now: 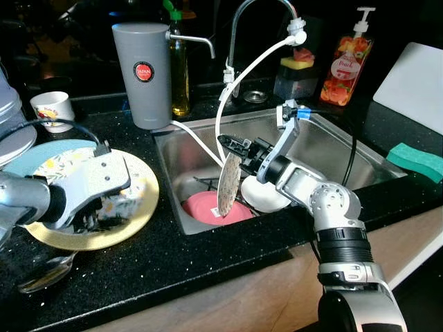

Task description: Kitchen organization

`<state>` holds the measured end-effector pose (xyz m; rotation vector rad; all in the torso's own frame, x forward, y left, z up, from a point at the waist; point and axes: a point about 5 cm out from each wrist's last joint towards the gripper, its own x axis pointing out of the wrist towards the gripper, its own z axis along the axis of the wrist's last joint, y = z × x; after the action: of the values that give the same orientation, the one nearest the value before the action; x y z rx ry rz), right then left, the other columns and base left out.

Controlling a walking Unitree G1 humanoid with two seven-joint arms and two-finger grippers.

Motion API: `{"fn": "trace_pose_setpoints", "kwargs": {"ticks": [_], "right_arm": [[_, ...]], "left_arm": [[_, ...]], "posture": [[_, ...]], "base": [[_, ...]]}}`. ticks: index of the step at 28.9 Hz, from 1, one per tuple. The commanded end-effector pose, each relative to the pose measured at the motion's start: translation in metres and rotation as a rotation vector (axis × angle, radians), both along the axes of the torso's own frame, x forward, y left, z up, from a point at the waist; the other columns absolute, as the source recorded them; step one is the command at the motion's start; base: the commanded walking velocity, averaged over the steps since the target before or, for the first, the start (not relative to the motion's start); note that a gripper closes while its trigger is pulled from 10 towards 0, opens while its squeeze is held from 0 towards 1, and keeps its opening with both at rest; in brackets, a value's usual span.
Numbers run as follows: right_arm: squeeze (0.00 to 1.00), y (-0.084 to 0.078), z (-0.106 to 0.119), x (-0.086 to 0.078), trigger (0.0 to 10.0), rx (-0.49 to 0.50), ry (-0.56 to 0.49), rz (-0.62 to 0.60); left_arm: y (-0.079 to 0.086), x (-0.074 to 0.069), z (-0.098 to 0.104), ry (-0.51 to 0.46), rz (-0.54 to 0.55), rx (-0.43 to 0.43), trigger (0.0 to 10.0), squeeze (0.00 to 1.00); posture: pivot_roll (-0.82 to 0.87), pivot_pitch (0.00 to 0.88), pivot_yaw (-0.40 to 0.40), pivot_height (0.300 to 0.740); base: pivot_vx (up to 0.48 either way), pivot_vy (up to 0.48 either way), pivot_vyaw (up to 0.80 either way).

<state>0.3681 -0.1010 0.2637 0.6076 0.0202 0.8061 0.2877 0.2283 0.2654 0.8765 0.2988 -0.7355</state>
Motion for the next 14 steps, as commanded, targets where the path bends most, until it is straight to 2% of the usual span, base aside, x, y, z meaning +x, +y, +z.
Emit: {"fn": "trace_pose_setpoints", "kwargs": {"ticks": [1, 3, 7, 8, 9, 10, 11, 14], "right_arm": [[0.0, 0.0, 0.0, 0.001, 10.0, 0.001, 0.003, 0.0], [0.0, 0.0, 0.0, 0.001, 10.0, 0.002, 0.003, 0.0], [0.0, 0.0, 0.001, 0.001, 10.0, 0.005, -0.001, 0.0], [0.0, 0.0, 0.001, 0.001, 10.0, 0.005, -0.001, 0.0], [0.0, 0.0, 0.002, 0.001, 10.0, 0.006, -0.002, 0.001], [0.0, 0.0, 0.002, 0.001, 10.0, 0.007, -0.003, 0.001], [0.0, 0.001, 0.002, 0.001, 10.0, 0.007, -0.003, 0.003], [0.0, 0.002, 0.002, 0.0, 10.0, 0.007, -0.004, 0.01]], "left_arm": [[0.003, 0.008, 0.0, -0.061, 0.044, 0.008, 10.0, 0.0], [0.003, 0.013, 0.004, -0.117, 0.074, -0.025, 10.0, 0.0], [0.002, 0.026, 0.022, -0.269, 0.156, -0.181, 10.0, 0.0], [0.002, 0.026, 0.022, -0.269, 0.156, -0.181, 10.0, 0.0], [0.002, 0.031, 0.029, -0.341, 0.194, -0.256, 10.0, 0.0], [0.003, 0.033, 0.033, -0.375, 0.223, -0.283, 10.0, 0.0], [0.006, 0.036, 0.037, -0.41, 0.271, -0.316, 10.0, 0.0], [0.026, 0.042, 0.043, -0.477, 0.51, -0.396, 10.0, 0.0]], "posture": [[0.08, 0.064, 0.003, 0.74], [0.08, 0.064, 0.003, 0.74], [0.08, 0.064, 0.003, 0.74], [0.08, 0.064, 0.003, 0.74], [0.08, 0.064, 0.003, 0.74], [0.08, 0.064, 0.003, 0.74], [0.08, 0.056, 0.002, 0.74], [0.08, 0.056, 0.002, 0.74]], "base": [[0.0, 0.0, 0.0], [0.0, 0.0, 0.0], [0.0, 0.0, 0.0], [0.0, 0.0, 0.0], [0.0, 0.0, 0.0], [0.0, 0.0, 0.0], [0.0, 0.0, 0.0], [0.0, 0.0, 0.0]]}}
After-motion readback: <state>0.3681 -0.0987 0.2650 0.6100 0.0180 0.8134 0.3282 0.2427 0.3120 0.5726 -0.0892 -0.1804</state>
